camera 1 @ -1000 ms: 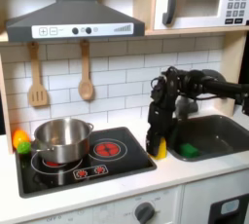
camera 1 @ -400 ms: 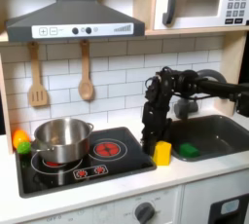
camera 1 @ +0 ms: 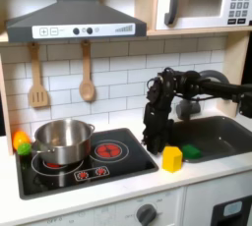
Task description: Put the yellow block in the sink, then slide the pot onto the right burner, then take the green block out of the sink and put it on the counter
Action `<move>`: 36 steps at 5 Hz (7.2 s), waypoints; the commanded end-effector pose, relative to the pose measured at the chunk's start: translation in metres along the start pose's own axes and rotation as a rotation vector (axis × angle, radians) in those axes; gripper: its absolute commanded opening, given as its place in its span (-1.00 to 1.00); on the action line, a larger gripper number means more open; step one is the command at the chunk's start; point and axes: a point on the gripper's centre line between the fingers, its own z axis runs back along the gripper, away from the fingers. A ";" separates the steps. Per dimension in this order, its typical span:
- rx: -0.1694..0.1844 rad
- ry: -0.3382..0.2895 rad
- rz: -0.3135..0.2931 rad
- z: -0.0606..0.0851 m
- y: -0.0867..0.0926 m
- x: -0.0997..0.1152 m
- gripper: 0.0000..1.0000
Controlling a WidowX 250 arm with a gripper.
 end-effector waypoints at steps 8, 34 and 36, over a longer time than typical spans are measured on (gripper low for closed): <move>-0.113 0.019 0.015 0.054 0.006 -0.031 1.00; -0.139 0.026 -0.029 0.058 -0.014 -0.041 -1.00; -0.163 0.030 -0.089 0.073 -0.034 -0.052 -1.00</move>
